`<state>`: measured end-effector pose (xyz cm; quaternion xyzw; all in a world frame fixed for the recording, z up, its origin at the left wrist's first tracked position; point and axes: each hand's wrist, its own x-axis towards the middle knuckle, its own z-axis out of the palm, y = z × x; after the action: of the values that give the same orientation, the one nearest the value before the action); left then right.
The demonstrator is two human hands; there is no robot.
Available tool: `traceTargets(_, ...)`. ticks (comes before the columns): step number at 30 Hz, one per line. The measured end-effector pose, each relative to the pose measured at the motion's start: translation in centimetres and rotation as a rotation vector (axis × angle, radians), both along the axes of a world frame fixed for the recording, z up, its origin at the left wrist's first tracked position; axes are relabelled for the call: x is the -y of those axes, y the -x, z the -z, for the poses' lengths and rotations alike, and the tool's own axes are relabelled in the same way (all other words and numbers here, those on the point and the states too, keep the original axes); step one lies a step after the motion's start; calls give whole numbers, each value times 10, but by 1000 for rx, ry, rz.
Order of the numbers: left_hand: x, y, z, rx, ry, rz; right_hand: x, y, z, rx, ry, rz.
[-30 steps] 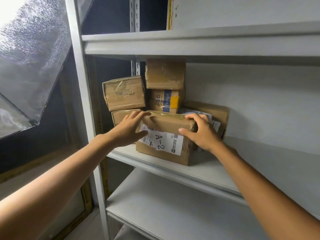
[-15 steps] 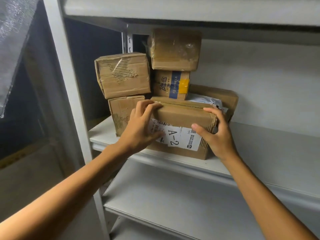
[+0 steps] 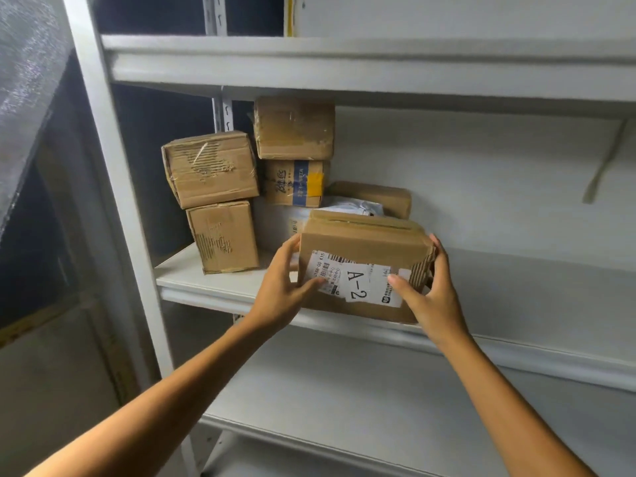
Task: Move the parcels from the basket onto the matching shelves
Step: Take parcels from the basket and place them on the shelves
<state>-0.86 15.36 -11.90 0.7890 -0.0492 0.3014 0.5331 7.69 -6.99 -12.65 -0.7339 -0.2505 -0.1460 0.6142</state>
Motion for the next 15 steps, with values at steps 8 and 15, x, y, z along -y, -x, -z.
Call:
traceTargets(8, 111, 5, -7, -4, -6, 182, 132, 36, 2, -64, -123, 142)
traceTargets(15, 214, -11, -1, -3, -42, 320, 245, 75, 8, -116, -130, 299)
